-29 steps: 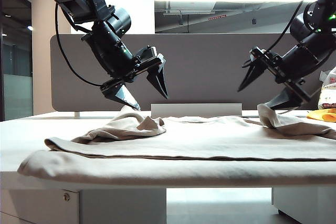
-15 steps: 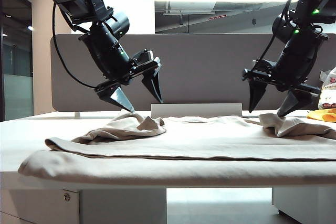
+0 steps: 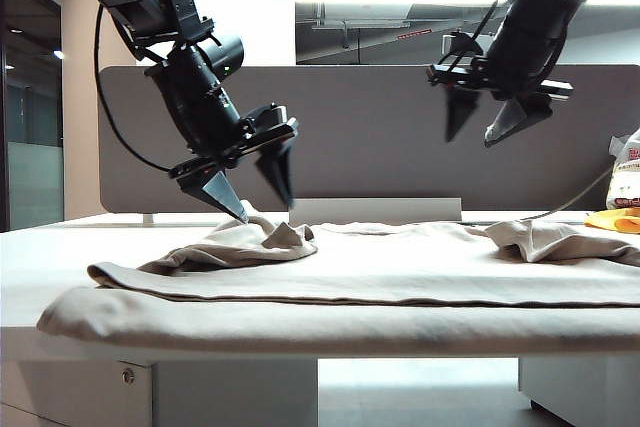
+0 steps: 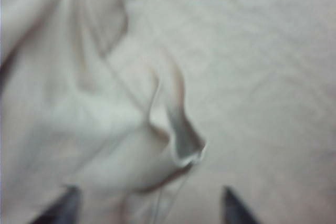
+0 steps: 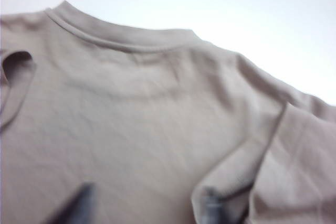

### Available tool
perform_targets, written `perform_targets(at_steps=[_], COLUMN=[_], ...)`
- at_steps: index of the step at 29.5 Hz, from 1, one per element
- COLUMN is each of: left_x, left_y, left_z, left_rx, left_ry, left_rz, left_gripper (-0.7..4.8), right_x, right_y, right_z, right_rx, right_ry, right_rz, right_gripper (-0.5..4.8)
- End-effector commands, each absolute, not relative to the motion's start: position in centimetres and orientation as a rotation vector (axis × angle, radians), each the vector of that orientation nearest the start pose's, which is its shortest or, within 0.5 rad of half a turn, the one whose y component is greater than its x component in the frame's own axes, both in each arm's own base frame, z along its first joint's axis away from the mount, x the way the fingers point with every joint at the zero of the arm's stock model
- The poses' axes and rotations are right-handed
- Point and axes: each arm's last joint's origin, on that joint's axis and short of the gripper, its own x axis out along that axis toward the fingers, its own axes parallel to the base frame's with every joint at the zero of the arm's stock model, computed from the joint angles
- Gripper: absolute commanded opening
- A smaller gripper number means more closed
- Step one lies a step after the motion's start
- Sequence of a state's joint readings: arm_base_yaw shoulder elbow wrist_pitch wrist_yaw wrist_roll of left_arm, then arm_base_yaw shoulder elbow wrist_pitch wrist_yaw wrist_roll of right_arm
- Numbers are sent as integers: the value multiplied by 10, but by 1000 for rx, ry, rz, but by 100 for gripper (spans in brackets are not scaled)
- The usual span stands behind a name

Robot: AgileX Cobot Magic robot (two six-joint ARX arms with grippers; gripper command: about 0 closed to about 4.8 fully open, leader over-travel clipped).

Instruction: Fold the bottom side of the T-shirt horizontally towards the center, about one-third of the way, then fold the sleeve back towards the center, creating a straight line along the edge of the T-shirt, and finally fold the bottom of the T-shirt up towards the top, creating a neat rectangle.

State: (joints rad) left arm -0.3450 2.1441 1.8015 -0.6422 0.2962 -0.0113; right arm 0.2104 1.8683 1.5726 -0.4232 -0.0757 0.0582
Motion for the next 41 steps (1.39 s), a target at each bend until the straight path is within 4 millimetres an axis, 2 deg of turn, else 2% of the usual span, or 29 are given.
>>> perform_targets(at_steps=[1,8,13,18,20,22,25,31,35,38,41], left_x=[430,414,404,392,386,378,360,314,282,259,234], left_y=[-160,-152,-147,-142,-140,-136,-130,-115,-103,-96,-88], left_z=[232,273,298,314,316,313,303,271,246,229,214], left_rx=[56,114,125,138,139,146,117,45,37,35,-18], left_ry=[1011,933,873,856,838,809,778,760,827,861,883], left_rz=[-596,-570,-540,-507,-502,-477,-459,-446,-436,-434,-449], left_gripper=[299,236,235,227,200,176,176,176,178,179,184], right_x=[406,395,381,355,342,327,306,269,245,226,210], right_y=[87,81,68,46,36,26,15,3,-2,-4,-5], right_z=[274,265,261,258,257,253,245,229,220,213,206], right_rx=[10,19,32,114,158,174,184,229,250,295,319], right_ry=[809,895,905,875,850,838,845,870,884,887,888], right_rz=[273,265,240,216,209,193,164,156,138,125,115], right_gripper=[144,144,144,144,144,144,144,148,152,230,244])
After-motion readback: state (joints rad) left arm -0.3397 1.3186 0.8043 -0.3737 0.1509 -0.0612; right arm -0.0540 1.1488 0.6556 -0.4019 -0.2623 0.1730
